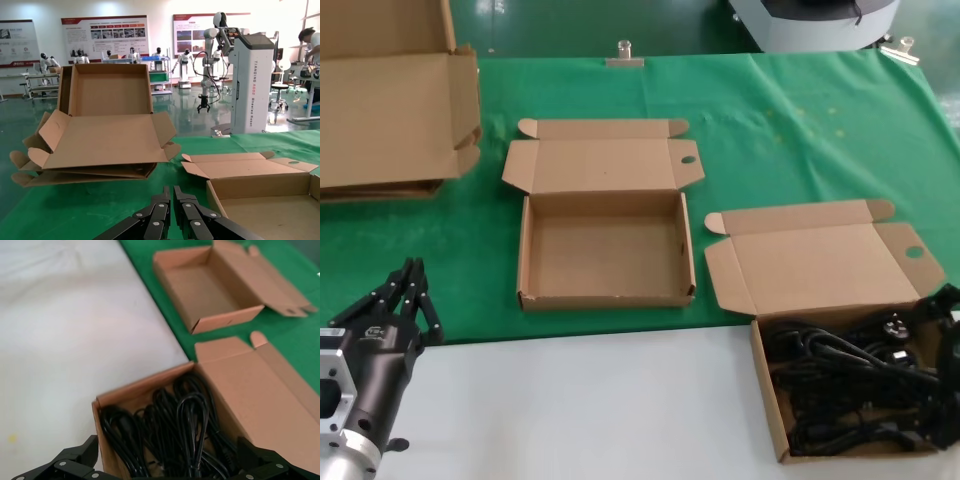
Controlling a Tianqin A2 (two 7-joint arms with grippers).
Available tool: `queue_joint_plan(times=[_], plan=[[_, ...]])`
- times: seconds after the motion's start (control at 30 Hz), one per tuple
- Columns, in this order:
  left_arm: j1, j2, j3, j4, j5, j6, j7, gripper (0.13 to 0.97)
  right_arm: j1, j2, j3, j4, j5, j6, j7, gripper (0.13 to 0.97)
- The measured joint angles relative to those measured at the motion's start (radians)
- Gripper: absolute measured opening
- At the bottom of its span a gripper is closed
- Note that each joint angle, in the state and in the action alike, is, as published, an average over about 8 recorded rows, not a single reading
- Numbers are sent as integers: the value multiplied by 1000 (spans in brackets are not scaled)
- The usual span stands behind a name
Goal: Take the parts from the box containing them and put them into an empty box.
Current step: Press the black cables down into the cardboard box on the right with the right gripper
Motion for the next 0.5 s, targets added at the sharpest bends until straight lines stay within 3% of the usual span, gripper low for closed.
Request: queue_joint_plan(times=[0.2, 0.5], plan=[[0, 0, 0, 0, 0, 0, 0, 172, 53, -126, 18, -142, -113, -91, -70, 965], [0, 0, 0, 0, 0, 0, 0, 172, 71, -258, 55, -294, -232, -115, -173, 965]])
